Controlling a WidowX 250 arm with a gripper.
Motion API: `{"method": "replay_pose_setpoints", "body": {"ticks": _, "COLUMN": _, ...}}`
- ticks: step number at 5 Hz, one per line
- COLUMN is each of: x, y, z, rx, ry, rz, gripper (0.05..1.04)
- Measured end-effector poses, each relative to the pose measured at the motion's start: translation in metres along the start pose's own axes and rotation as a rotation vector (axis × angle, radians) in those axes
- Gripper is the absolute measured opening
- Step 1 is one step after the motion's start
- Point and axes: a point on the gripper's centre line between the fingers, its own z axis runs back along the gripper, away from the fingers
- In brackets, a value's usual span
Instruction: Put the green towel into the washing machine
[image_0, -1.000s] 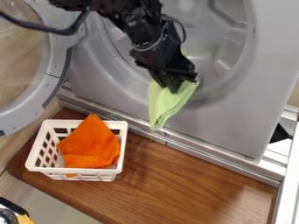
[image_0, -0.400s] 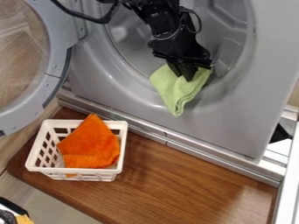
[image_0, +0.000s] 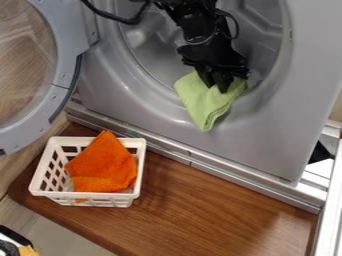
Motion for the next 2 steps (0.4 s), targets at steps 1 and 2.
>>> {"method": "replay_pose_setpoints", "body": {"ticks": 1, "x": -0.0003, "y": -0.0017, "z": -0.0004, "rx": 0.001, "ry": 0.003, "rz": 0.004, "gripper": 0.621}}
{"method": "replay_pose_setpoints", "body": {"ticks": 2, "x": -0.0017, "y": -0.0019, "z": -0.0010, "rx": -0.003, "ry": 0.003, "rz": 0.007, "gripper": 0.919}}
